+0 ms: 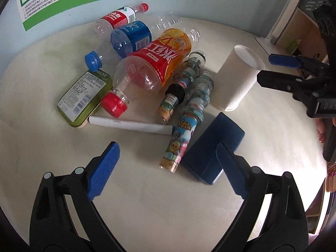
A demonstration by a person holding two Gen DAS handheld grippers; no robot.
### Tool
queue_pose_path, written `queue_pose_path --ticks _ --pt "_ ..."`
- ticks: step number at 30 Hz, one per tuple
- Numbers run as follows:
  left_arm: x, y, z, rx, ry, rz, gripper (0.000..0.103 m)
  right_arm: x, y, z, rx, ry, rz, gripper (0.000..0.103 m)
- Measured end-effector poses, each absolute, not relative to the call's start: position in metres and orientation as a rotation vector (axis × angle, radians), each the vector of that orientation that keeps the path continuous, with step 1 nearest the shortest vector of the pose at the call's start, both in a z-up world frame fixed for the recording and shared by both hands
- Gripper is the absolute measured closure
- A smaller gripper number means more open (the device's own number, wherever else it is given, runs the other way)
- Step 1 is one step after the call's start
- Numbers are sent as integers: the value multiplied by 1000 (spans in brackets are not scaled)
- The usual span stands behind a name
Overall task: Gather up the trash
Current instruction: 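Return both grippers to the table toward the remaining trash, then grasp the white cup with the right gripper while the left gripper grasps the small bottle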
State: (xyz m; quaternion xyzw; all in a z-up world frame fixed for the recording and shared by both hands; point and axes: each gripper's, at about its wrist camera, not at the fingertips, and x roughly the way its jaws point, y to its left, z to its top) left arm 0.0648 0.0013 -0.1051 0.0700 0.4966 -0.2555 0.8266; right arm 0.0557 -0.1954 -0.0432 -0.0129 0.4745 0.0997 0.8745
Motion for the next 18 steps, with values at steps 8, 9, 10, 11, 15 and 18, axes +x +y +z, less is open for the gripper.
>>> queue_pose_path --ticks 8,9,10,11,15,18 --pt "88 -20 -136 197 1146 -541 43 89 -214 -61 54 1006 233 13" --pt "86 -24 -135 222 1129 -545 46 91 -217 -63 68 1006 235 13" --pt "84 -26 -135 244 1119 -543 52 91 -219 -65 78 1006 235 13" --pt "82 -29 -135 254 1111 -555 70 92 -221 -67 85 1007 234 16" --pt "74 -40 -134 258 1114 -600 79 95 -228 -75 123 1015 233 39" --pt "68 -44 -131 237 1103 -612 82 93 -238 -70 181 998 224 41"
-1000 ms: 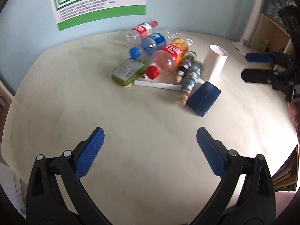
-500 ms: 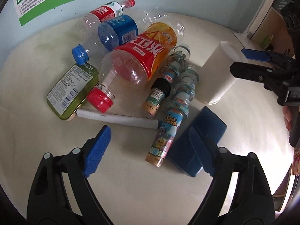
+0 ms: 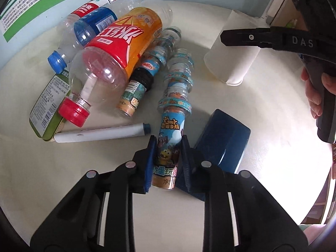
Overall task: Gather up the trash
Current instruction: 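Grasp the white cup with the right gripper while the left gripper grasps the small bottle, then carry cup and small bottle to the wastebasket and open both grippers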
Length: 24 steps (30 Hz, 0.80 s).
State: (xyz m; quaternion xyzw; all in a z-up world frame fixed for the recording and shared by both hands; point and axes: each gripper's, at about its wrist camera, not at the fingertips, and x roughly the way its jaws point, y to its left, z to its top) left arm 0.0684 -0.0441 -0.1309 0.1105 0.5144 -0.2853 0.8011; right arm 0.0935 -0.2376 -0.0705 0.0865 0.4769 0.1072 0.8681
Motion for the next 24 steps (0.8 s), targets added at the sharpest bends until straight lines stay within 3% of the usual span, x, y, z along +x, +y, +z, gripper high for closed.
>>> queue_pose_path --ticks 15,24 --pt "28 -27 -72 70 987 -674 84 51 -240 6 180 892 214 42" --pt "13 65 -51 -9 929 -591 85 42 -152 37 88 862 369 42"
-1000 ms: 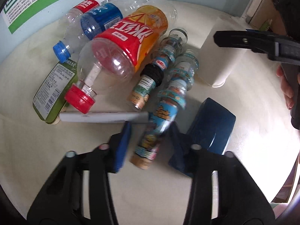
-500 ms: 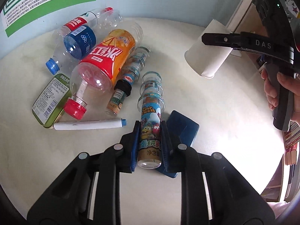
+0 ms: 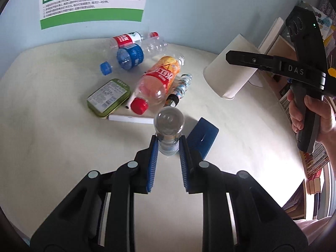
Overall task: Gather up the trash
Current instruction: 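Carry cup and small bottle to the wastebasket and open both grippers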
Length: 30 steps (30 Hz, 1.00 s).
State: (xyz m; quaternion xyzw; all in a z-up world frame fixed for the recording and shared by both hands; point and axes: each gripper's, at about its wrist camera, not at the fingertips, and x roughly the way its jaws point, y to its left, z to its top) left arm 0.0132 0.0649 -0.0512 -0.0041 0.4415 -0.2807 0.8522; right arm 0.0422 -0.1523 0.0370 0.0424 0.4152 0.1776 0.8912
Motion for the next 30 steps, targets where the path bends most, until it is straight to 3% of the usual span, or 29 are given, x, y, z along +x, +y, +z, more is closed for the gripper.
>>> queue_pose_path --ticks 11,20,30 --pt "-37 182 -31 -102 882 -382 85 34 -36 55 25 864 610 42" --pt "-122 302 -13 -208 835 -92 84 4 115 62 -90 890 930 42" --pt "-244 441 -70 -396 906 275 84 -81 329 11 -270 1020 1314 42"
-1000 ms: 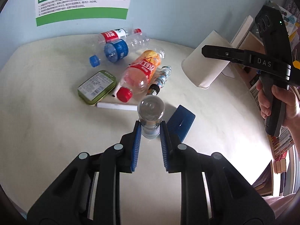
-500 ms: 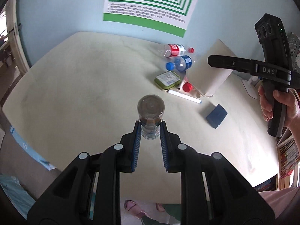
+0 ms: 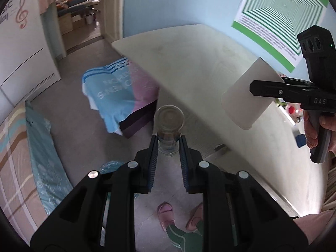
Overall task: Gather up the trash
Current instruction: 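Carry cup and small bottle to the wastebasket and open both grippers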
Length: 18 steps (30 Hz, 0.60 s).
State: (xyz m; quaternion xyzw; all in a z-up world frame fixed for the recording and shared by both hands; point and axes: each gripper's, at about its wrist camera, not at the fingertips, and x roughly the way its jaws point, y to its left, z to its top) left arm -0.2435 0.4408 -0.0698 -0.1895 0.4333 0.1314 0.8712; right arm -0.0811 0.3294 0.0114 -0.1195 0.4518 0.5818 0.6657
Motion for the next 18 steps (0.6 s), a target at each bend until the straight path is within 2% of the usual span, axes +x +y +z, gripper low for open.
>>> queue_pose_path --ticks 8,18 --pt "-297 525 -183 -552 1016 406 85 -150 469 -89 -421 1202 1416 42" --pt "-306 576 -319 -689 1140 452 84 -185 549 -238 -512 1398 1394 39"
